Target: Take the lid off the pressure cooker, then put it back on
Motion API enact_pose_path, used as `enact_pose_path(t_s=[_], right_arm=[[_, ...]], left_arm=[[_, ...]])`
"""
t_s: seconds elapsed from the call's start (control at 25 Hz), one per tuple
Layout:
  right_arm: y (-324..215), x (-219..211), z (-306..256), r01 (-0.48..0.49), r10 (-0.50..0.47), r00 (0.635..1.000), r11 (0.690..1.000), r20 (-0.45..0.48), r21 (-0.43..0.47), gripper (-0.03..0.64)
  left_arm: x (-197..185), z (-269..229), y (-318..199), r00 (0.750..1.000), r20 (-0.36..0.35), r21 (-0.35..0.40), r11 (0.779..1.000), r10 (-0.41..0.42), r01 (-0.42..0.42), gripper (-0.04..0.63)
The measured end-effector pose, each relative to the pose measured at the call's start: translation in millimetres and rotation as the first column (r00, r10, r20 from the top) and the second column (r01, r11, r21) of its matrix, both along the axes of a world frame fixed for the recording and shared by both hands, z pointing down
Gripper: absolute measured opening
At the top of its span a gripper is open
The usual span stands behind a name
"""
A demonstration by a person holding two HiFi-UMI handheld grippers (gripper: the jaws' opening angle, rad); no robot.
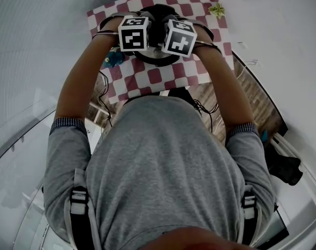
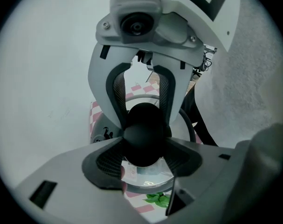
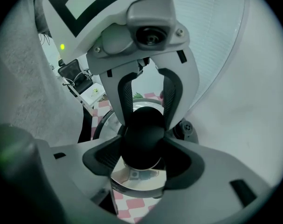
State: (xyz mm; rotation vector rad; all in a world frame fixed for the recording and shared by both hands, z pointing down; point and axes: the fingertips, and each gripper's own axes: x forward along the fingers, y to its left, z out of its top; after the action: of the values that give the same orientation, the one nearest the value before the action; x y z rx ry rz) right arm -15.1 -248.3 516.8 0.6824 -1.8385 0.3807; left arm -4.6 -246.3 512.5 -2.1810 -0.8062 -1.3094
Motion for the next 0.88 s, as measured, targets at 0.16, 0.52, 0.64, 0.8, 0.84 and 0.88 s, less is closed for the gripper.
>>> enact_pose_path(t_s=[0.16,0.52,0.64,0.8,0.84,0.88], right_arm=[[0.6,-1.8,-1.7,0.054,-0.054,0.999,0.998,0.005,-0.021,0.293],[0.7,4.1,8.2,0.213,-0.215,0.976,0.975,-0.036,-0.062,0.29],[1.3,2.7,8.5,0.241,-0.243,0.97,0.968,-0.026,-0.07,0.293],[1.8,1.4,9.0,0.3,-0.303,0.952,0.95,-0.03,-0.08,0.302],[1.7,1.3,9.2,0.317,-0.32,0.947,0.945,-0.032,-0.083,0.302],[1.6,1.4,9.4,0.334,-0.338,0.941,0.939,-0.034,-0.085,0.302]], left_arm=[[1.5,-0.6,-0.4,0.999,0.01,-0.02,0.999,-0.045,0.045,0.29],[5.4,3.9,-1.9,0.978,0.009,-0.072,0.975,-0.208,0.208,0.282],[5.0,4.1,-1.8,0.975,0.022,-0.071,0.973,-0.219,0.22,0.282],[5.9,3.6,-2.5,0.963,0.026,-0.08,0.96,-0.268,0.269,0.285],[6.1,3.7,-3.0,0.958,0.026,-0.083,0.954,-0.286,0.288,0.286],[6.4,3.8,-3.5,0.952,0.028,-0.085,0.948,-0.305,0.306,0.286]])
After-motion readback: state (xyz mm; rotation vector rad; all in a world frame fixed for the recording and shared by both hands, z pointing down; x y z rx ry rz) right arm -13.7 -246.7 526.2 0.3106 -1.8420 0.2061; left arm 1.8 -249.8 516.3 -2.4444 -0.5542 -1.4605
